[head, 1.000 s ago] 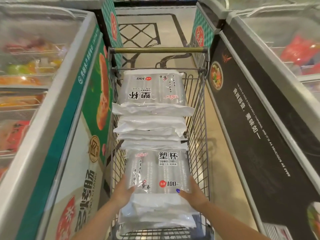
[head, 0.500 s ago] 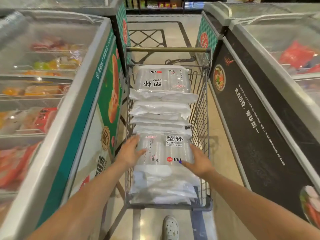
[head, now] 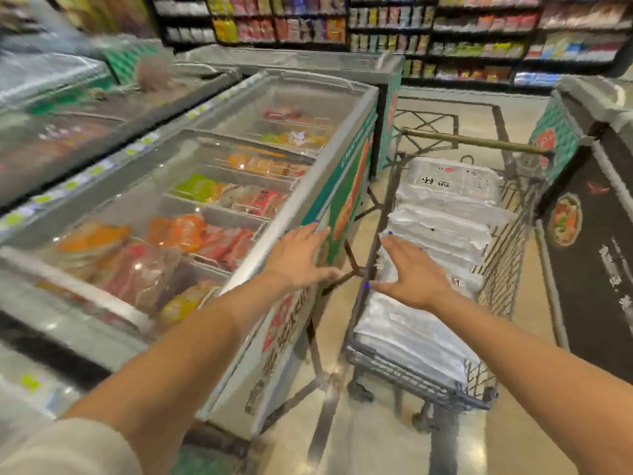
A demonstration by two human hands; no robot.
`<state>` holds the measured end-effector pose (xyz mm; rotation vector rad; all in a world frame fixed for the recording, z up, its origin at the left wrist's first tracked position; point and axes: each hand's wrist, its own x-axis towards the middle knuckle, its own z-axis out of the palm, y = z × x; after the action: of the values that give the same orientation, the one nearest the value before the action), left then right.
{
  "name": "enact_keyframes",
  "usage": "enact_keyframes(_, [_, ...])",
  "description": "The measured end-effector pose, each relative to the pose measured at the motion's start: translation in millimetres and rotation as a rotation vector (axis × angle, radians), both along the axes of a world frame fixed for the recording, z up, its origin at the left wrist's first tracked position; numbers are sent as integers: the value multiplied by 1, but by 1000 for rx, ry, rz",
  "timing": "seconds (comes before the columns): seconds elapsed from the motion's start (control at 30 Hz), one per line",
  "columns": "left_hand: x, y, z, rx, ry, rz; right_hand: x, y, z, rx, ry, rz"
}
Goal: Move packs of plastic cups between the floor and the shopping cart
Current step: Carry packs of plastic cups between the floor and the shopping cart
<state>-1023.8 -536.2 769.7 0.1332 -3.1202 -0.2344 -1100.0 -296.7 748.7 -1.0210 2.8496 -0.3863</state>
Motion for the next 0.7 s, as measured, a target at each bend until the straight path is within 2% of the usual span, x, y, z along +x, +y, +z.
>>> enact_keyframes(0.17, [125, -60, 33, -45, 95, 312, 47, -77, 33, -16, 85, 302])
enact_keyframes(0.3, [265, -65, 44, -70, 113, 614, 125, -129, 41, -25, 102, 583])
enact_keyframes(0.5, [497, -12, 38, -143, 13, 1068, 306, -189, 46, -37, 113, 1012])
enact_keyframes(0.7, [733, 101, 41, -128, -28, 1512, 520, -191, 56, -61, 76, 1428])
